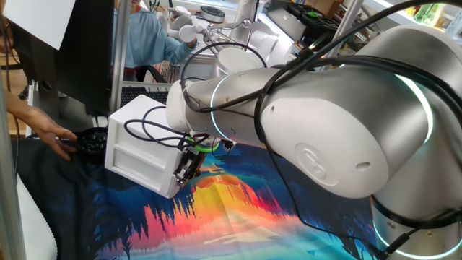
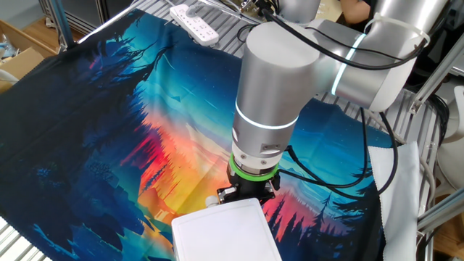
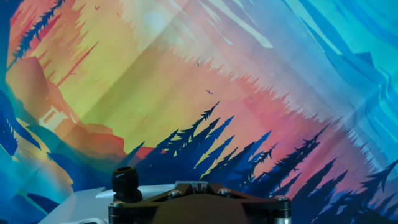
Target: Grasp the handle and close the drawer
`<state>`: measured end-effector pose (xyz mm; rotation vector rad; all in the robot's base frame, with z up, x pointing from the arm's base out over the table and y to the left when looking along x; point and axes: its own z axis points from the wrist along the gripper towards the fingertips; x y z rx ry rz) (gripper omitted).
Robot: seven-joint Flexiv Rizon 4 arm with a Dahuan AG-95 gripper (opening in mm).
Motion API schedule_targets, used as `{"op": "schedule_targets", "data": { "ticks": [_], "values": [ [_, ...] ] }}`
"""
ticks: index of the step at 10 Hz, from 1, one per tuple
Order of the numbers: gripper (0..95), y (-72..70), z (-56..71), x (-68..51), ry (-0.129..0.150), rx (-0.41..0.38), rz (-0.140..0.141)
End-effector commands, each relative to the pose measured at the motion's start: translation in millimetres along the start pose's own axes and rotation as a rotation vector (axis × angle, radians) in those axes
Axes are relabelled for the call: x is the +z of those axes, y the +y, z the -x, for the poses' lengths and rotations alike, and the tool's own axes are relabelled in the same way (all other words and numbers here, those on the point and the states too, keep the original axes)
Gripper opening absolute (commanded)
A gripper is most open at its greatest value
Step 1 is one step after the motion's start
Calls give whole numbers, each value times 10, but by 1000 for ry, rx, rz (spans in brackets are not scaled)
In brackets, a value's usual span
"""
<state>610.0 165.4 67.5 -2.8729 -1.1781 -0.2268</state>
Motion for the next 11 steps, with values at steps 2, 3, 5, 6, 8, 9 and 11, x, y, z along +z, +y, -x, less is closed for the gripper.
{"op": "schedule_targets", "data": {
  "ticks": [2,3,5,6,8,9,11],
  "values": [
    [0,-1,-6,-2,22,-33,-19],
    [0,2,-7,-4,47,-45,-36],
    [0,13,-15,-16,62,-44,-38],
    [0,8,-20,-22,80,-47,-22],
    [0,8,-21,-24,86,-50,-15],
    [0,10,-22,-25,89,-51,-12],
    [0,9,-23,-27,100,-57,-11]
  ]
}}
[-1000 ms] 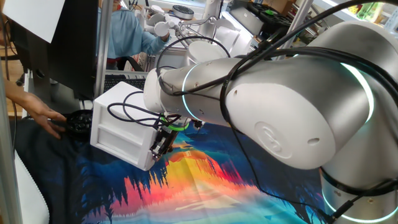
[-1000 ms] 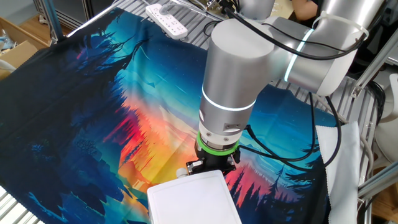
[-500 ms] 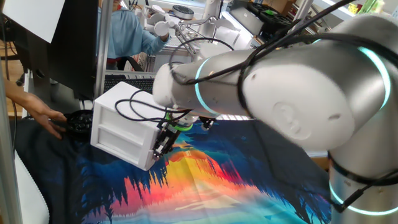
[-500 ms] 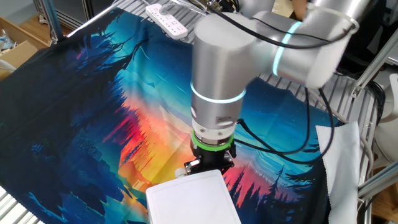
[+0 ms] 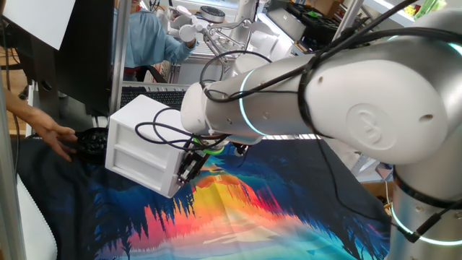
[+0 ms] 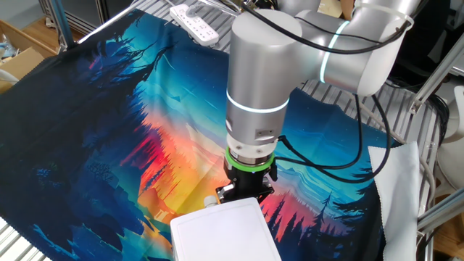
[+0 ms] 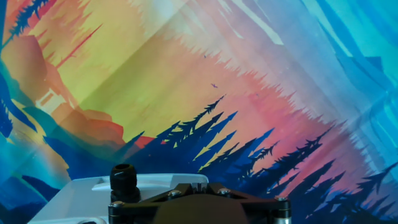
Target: Grasp the handle and close the drawer
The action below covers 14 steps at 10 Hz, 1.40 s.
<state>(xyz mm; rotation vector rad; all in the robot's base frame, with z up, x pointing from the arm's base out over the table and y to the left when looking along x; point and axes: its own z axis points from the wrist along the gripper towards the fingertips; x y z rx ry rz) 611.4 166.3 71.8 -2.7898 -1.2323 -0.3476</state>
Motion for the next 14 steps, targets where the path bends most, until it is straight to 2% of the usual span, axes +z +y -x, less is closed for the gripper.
{"op": "schedule_targets", "data": {
  "ticks": [1,4,6,7,8,9,11,14],
  "values": [
    [0,5,-1,11,11,-13,3],
    [0,8,-4,7,22,-23,0],
    [0,7,-4,6,11,-37,-3],
    [0,8,-4,2,-13,-45,6],
    [0,8,-3,-16,-59,-85,-9],
    [0,9,-1,-37,-64,-95,-14],
    [0,21,39,-175,-66,-128,-26],
    [0,23,108,-219,-69,-162,-26]
  ]
}}
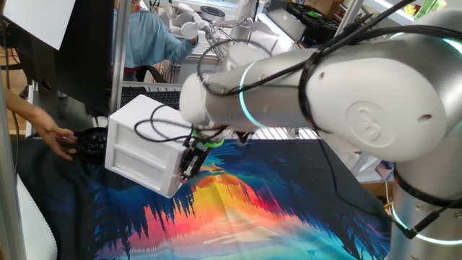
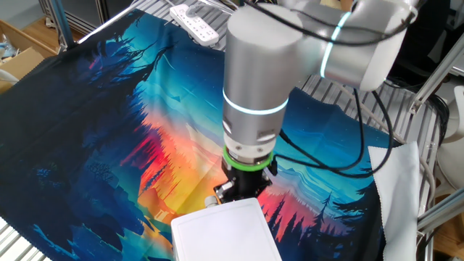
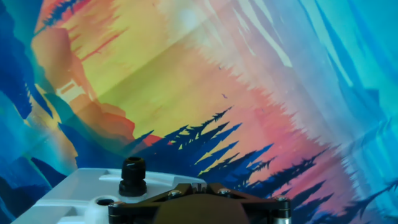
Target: Grasp the handle and close the drawer
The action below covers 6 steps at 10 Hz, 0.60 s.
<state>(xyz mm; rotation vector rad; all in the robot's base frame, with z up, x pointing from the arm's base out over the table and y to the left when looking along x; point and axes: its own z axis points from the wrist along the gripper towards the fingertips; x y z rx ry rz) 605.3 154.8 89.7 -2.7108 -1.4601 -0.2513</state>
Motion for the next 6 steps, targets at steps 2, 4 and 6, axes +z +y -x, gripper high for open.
{"op": "schedule_targets", "data": {
  "ticks": [2,4,6],
  "values": [
    [0,-30,40,-11,-19,-18,3],
    [0,-76,97,-30,-18,-59,4],
    [0,-117,198,-55,-11,-96,3]
  ]
}}
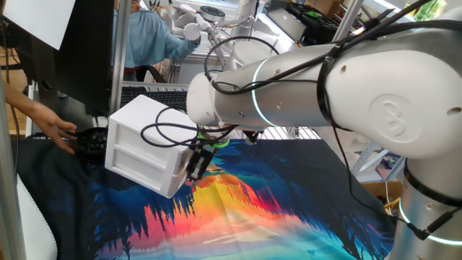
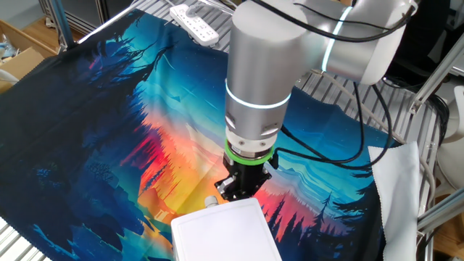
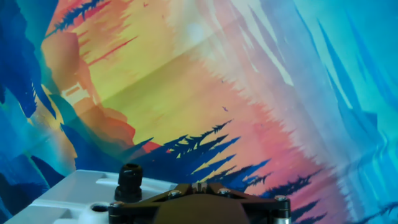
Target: Grasp the handle and close the drawer
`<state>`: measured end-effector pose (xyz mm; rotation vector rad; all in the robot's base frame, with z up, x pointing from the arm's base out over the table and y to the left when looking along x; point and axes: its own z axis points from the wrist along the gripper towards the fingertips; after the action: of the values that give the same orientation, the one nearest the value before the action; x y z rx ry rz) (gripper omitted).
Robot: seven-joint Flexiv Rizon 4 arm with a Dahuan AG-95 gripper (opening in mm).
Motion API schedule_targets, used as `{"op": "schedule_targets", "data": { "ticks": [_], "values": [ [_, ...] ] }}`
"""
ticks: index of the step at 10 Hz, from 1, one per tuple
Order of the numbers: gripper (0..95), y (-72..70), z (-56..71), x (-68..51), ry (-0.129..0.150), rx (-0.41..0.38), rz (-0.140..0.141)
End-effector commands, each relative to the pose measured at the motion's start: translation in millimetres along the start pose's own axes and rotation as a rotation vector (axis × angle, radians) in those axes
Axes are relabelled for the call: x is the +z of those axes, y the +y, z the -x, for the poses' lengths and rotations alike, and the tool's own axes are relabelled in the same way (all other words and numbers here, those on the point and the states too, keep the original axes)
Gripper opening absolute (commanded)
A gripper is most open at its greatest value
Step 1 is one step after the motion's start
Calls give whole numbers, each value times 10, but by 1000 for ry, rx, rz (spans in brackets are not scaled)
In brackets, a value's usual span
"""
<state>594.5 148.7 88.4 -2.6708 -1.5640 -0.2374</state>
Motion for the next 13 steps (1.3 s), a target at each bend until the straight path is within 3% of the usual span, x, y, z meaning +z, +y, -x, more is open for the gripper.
{"op": "schedule_targets", "data": {
  "ticks": [1,5,8,13],
  "values": [
    [0,-84,150,-50,8,-46,3],
    [0,-126,279,-63,-1,-139,8],
    [0,-80,388,-121,0,-216,6],
    [0,-91,677,-187,-7,-468,5]
  ]
}}
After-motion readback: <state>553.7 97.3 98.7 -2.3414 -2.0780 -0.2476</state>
